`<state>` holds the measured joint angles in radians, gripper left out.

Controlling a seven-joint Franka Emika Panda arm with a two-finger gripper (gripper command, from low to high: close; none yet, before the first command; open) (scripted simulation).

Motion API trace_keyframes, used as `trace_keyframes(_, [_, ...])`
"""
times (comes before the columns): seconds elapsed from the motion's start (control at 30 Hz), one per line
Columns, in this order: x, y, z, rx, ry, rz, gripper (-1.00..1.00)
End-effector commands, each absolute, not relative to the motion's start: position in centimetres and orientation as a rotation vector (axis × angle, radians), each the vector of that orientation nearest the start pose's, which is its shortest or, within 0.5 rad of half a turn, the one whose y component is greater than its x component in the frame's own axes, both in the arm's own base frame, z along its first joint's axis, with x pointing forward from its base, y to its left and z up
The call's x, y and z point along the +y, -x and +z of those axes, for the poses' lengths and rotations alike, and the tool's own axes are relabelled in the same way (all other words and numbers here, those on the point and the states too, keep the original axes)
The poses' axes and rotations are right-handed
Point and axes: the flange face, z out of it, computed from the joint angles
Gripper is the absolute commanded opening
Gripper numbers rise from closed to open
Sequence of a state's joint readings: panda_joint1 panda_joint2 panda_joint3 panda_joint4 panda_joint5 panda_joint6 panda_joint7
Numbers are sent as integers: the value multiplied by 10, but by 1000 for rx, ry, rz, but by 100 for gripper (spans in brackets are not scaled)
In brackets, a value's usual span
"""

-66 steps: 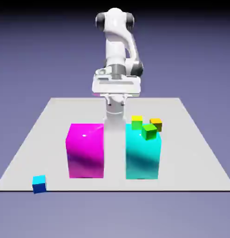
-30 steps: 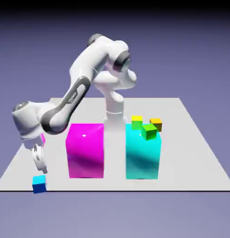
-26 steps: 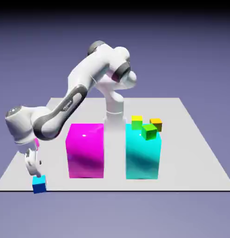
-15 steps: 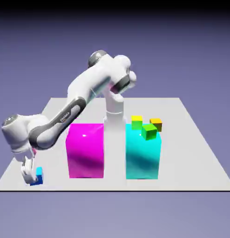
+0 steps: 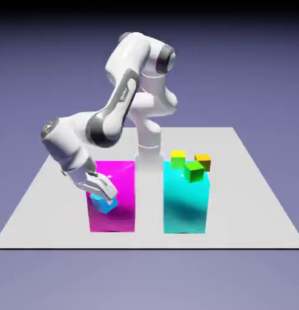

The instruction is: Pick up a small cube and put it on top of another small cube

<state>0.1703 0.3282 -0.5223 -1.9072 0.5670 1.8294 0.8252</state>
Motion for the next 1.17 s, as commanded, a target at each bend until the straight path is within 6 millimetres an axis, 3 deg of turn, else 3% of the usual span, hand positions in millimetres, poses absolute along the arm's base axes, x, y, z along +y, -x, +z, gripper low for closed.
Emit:
trace_keyframes(0.0, [-132,-560,337,1793,2176,590,-100])
trace_keyframes(0.3, [-13,-511,428,1274,2576,519,-100])
trace_keyframes(0.47, [53,-459,462,980,2840,425,-100])
trace_keyframes(0.63, [105,-399,486,692,3106,262,-100])
trace_keyframes(0.73, [114,-391,471,681,3165,269,-100])
trace_keyframes(0.87, [111,-383,407,681,3165,269,-100])
trace_keyframes(0.9, [110,-382,402,681,3165,269,-100])
trace_keyframes(0.93, [110,-382,402,681,3165,269,100])
trace_keyframes(0.97, [110,-382,402,681,3165,269,100])
trace_keyframes(1.1, [114,-391,465,681,3165,269,100])
trace_keyframes(1.13, [114,-391,471,681,3165,269,100])
